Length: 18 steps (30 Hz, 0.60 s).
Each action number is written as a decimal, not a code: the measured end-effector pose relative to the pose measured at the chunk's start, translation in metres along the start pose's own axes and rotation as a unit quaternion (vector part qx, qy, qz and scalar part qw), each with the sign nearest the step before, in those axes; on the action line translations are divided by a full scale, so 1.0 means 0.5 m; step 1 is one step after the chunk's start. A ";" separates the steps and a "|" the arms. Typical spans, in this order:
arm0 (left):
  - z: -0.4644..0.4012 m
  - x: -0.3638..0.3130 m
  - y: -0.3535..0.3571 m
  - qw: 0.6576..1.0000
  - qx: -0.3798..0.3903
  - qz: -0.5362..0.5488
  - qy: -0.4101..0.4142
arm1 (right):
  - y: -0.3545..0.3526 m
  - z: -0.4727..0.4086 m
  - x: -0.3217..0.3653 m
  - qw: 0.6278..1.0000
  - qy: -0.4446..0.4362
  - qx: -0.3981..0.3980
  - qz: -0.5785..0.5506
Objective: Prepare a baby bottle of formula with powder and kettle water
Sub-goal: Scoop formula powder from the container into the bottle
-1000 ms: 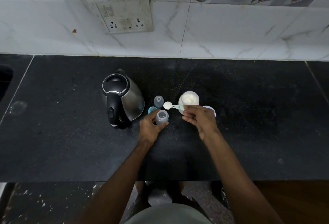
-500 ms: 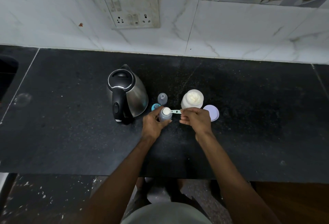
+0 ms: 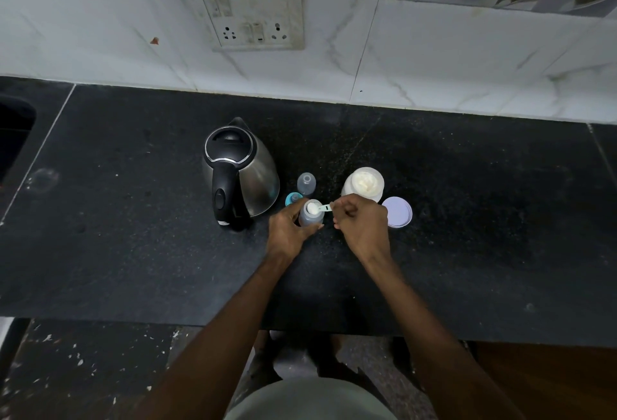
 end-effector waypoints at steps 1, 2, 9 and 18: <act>0.000 0.000 0.000 1.000 0.001 -0.002 0.000 | 0.003 0.003 0.004 1.000 -0.014 0.005 0.019; 0.000 -0.001 -0.001 1.000 0.003 -0.004 0.000 | 0.006 0.005 0.007 0.999 -0.026 0.009 0.037; 0.002 0.000 -0.001 1.000 0.004 0.000 0.000 | 0.023 0.027 0.029 0.963 -0.167 0.022 0.209; 0.002 -0.002 -0.006 1.000 -0.013 -0.024 -0.001 | 0.058 0.061 0.027 0.877 -0.308 0.059 0.363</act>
Point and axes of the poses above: each hand's wrist, its own z-axis away from the middle knuckle, its own y-axis out of the palm, x = y × z, the point moved 6 cm from there along -z, towards the middle knuckle, and after that the axes turned 14 degrees about x, right-handed, at the moved point
